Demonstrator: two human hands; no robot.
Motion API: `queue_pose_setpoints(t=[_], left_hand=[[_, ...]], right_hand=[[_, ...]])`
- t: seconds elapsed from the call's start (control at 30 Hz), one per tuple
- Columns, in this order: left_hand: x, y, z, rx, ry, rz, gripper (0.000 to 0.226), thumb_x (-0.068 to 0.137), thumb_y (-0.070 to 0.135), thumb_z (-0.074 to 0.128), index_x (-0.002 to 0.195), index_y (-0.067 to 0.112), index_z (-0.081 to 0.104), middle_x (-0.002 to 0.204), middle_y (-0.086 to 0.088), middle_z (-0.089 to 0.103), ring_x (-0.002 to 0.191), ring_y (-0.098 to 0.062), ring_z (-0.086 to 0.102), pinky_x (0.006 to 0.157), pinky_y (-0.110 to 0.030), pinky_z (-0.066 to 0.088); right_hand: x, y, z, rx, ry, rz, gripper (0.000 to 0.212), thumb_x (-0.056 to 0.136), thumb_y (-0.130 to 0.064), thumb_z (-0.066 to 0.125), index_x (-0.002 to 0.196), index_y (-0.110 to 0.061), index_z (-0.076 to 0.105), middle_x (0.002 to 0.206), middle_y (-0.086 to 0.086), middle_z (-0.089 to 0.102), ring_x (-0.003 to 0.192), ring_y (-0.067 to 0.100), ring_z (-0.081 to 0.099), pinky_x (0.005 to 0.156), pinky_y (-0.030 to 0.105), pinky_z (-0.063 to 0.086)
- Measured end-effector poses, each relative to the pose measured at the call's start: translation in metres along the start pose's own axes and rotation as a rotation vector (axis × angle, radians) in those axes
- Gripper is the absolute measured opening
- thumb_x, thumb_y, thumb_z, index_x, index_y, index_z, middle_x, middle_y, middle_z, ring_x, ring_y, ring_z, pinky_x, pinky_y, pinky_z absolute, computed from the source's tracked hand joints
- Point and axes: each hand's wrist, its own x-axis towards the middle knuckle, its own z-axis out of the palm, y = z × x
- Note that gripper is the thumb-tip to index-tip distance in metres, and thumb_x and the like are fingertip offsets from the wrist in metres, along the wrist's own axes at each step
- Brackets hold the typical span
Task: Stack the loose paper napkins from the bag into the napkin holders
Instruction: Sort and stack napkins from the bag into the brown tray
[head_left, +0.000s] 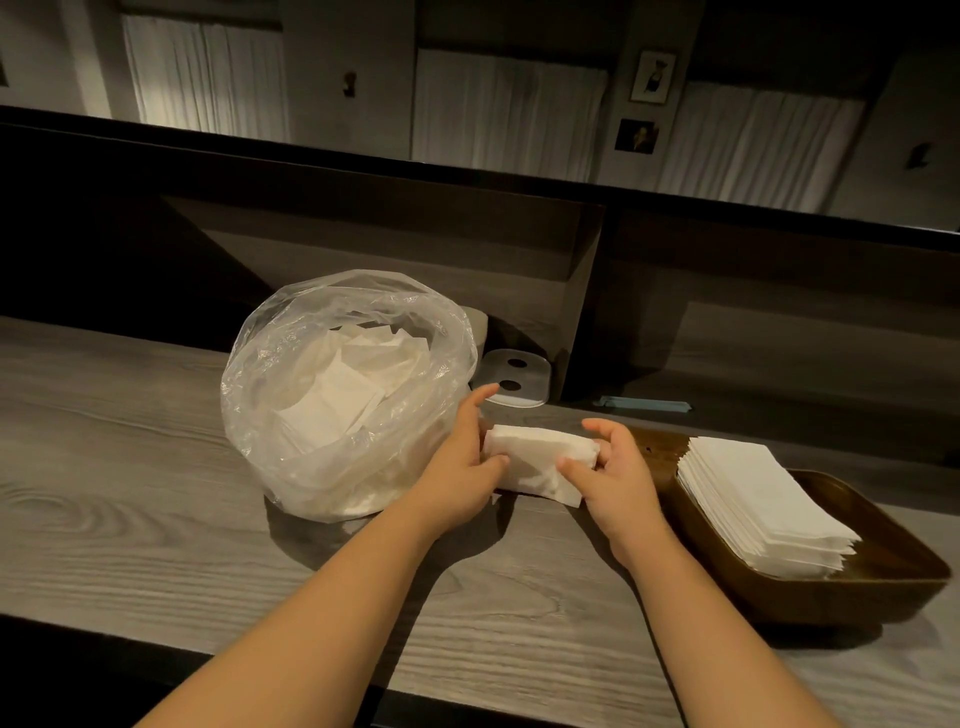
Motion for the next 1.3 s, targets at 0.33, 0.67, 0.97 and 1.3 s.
queue_pose_setpoints(t=[0.33, 0.67, 0.97, 1.3], left_hand=[[-0.003, 0.007, 0.0, -0.055, -0.163, 0.018, 0.091, 0.089, -0.003, 0.058, 0.14, 0.053, 0.007, 0.12, 0.017, 0.033, 0.1, -0.01, 0.05, 0.077, -0.009, 0.049], [-0.003, 0.0, -0.001, -0.021, -0.093, 0.019, 0.082, 0.091, 0.012, 0.066, 0.148, 0.04, 0.014, 0.123, 0.005, 0.047, 0.106, -0.01, 0.057, 0.091, -0.017, 0.051], [0.001, 0.002, -0.001, 0.029, 0.108, -0.099, 0.021, 0.09, 0.015, 0.065, 0.103, 0.027, 0.054, 0.097, 0.008, 0.061, 0.089, -0.013, 0.061, 0.062, -0.015, 0.051], [-0.004, 0.021, -0.002, -0.939, 0.036, -0.164, 0.032, 0.088, 0.022, 0.063, 0.117, 0.008, 0.056, 0.108, -0.016, 0.07, 0.089, -0.024, 0.071, 0.07, -0.029, 0.06]], right_hand=[[-0.001, -0.005, 0.004, -0.047, -0.194, 0.01, 0.075, 0.082, -0.007, 0.076, 0.139, -0.036, 0.037, 0.127, -0.007, 0.043, 0.105, 0.012, 0.053, 0.067, 0.017, 0.053], [-0.005, -0.008, 0.0, -0.034, -0.172, -0.001, 0.066, 0.082, -0.009, 0.075, 0.134, -0.032, 0.041, 0.123, -0.006, 0.049, 0.103, 0.011, 0.054, 0.068, 0.02, 0.054], [0.0, -0.009, 0.002, -0.16, 0.07, -0.071, 0.052, 0.085, -0.006, 0.072, 0.125, -0.028, 0.048, 0.121, -0.005, 0.055, 0.114, 0.014, 0.056, 0.075, 0.017, 0.05], [-0.019, -0.029, 0.013, -0.335, -0.131, -0.39, 0.038, 0.086, -0.022, 0.072, 0.111, -0.041, 0.05, 0.113, -0.022, 0.053, 0.105, -0.006, 0.051, 0.081, 0.015, 0.046]])
